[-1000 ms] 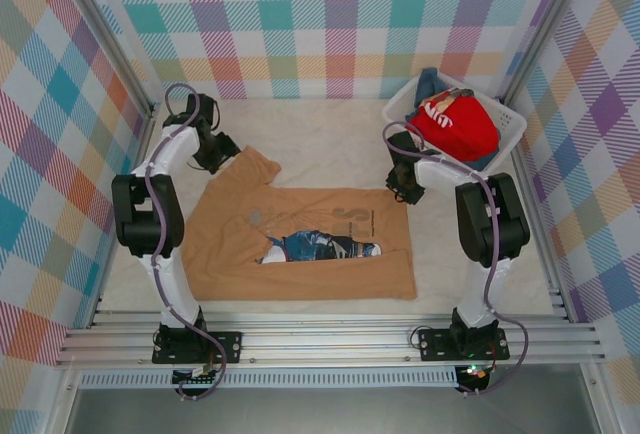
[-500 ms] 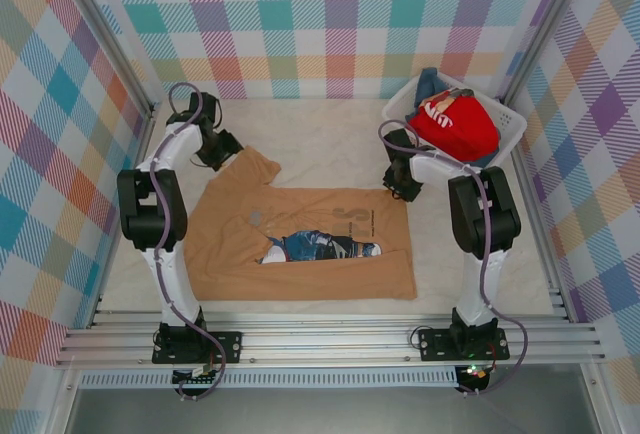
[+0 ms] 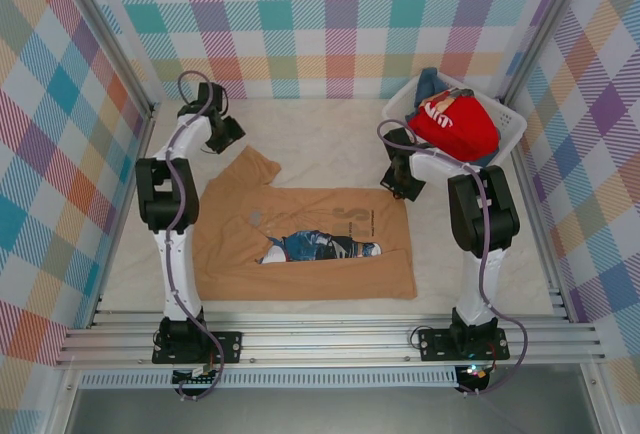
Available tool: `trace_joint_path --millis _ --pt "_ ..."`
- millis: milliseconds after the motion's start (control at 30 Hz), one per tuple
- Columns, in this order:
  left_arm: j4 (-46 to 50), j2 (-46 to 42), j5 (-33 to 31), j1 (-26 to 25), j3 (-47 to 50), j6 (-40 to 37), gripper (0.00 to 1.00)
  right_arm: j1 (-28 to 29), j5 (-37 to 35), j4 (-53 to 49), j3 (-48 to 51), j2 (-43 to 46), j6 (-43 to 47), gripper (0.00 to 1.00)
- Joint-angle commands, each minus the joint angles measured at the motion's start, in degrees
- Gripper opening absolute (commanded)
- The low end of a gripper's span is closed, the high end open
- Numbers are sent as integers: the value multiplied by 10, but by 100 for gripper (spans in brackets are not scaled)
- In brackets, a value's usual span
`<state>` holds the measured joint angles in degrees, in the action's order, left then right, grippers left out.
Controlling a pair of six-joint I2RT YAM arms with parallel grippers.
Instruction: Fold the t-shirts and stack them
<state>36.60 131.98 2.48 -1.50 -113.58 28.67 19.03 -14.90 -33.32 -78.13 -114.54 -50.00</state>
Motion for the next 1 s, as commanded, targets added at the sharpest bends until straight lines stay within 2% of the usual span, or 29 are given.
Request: trace_joint_path --millis 0,267,467,600,800,967 --pt "-17 26 -37 -16 -32 -31 48 3 26 -38 0 14 15 0" --pt "-4 61 -76 -50 -57 -51 48 4 34 -38 17 23 8 0" --pt "82 100 -159 -61 -106 -37 47 4 41 -35 23 26 8 0" --pt "87 122 -140 -61 -128 -43 46 4 43 -35 29 32 7 0" --pt "123 147 -125 -69 -154 -44 27 5 47 -33 32 34 5 0" --pt "127 138 -111 -75 -154 -44 2 4 52 -31 28 32 13 0"
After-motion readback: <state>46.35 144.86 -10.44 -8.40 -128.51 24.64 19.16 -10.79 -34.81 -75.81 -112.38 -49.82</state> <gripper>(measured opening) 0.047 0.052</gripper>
